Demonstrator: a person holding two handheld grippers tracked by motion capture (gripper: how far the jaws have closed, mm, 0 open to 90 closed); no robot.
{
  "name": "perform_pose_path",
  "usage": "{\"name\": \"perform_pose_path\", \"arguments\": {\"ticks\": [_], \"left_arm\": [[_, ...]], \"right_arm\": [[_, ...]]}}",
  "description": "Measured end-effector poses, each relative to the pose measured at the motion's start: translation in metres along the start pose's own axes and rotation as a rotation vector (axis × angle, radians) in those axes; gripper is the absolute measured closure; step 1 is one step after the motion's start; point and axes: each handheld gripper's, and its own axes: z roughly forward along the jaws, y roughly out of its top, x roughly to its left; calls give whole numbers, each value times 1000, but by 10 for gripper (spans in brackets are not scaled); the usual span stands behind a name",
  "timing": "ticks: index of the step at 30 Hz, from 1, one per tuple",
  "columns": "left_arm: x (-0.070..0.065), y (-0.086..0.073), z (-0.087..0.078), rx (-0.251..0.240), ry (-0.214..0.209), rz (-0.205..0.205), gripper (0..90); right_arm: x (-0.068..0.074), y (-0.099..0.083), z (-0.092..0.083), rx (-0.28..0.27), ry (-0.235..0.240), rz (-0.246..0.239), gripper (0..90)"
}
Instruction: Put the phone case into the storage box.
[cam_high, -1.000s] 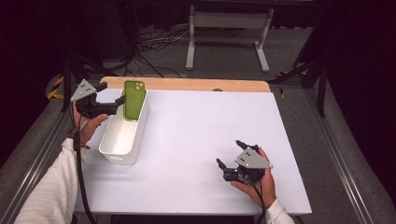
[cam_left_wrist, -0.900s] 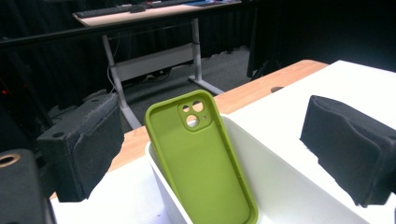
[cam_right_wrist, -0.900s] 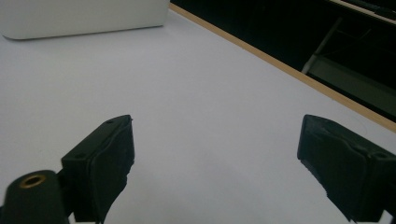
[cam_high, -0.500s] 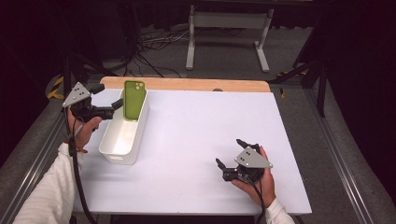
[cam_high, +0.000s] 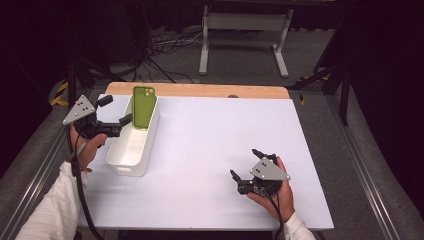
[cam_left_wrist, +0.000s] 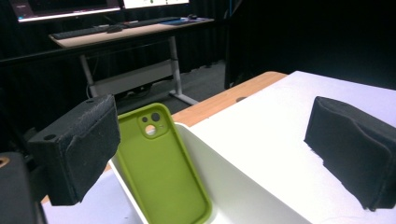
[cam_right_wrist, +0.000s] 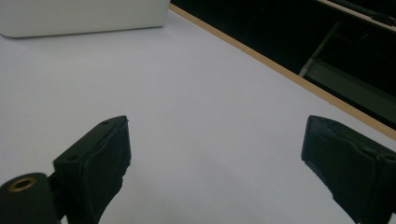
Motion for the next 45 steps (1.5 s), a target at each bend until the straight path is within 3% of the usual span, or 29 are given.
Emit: {"name": "perform_pose_path", "arguments": {"ticks": [24, 45], "left_arm": [[-45, 3, -25, -62, -62, 52, 47], [-77, 3, -36, -77, -136, 87, 37]], "right_arm": [[1, 1, -3, -7, -1, -5, 91], [4, 2, -5, -14, -1, -16, 92]]}}
